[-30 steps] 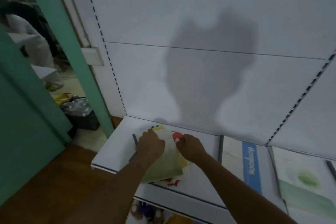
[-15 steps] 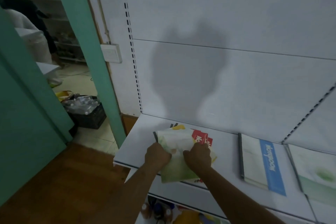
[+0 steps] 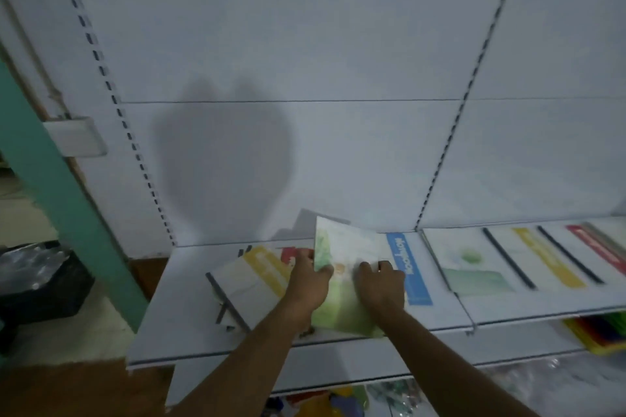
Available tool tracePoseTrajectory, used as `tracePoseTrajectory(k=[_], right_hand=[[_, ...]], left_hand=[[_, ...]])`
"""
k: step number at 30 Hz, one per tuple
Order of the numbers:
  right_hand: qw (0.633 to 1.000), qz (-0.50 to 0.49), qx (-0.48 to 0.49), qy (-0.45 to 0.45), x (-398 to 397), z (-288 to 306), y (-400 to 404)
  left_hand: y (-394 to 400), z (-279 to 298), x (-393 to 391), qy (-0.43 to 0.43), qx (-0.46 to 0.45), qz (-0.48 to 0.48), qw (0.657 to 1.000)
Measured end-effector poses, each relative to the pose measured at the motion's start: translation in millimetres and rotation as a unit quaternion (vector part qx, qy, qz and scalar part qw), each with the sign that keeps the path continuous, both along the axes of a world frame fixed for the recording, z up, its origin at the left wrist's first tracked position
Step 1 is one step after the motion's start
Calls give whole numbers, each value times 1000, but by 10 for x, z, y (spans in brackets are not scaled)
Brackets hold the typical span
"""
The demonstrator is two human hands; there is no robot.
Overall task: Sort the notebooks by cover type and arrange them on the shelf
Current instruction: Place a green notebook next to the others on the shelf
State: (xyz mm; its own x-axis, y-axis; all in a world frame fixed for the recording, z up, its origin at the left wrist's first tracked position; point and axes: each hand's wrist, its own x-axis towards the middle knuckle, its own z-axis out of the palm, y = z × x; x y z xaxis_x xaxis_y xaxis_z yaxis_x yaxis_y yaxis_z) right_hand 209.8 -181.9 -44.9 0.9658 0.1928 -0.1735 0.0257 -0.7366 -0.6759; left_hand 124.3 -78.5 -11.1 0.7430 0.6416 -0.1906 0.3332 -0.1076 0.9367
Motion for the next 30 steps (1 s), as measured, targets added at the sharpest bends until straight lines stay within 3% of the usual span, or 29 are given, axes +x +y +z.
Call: tracePoseTrajectory(k=[3, 6, 13, 17, 23, 30], right_hand=[[992, -73, 97, 21, 312, 155, -727], [981, -149, 124, 5, 583, 254, -1560], [963, -254, 76, -52, 1027, 292, -3428], [952, -294, 73, -40, 1304, 185, -4131], [952, -288, 103, -7, 1680, 88, -4441], [973, -188, 124, -43, 2150, 73, -3707]], left_hand=[[-607, 130, 447, -22, -21, -68, 997], [-1343, 224, 892, -32, -21, -154, 987], [-3082, 197, 1636, -27, 2, -264, 964], [-3734, 109, 1945, -8, 14, -286, 958], [-4026, 1, 2230, 10, 42, -262, 964], [-3320, -99, 2545, 19, 80, -175, 981]])
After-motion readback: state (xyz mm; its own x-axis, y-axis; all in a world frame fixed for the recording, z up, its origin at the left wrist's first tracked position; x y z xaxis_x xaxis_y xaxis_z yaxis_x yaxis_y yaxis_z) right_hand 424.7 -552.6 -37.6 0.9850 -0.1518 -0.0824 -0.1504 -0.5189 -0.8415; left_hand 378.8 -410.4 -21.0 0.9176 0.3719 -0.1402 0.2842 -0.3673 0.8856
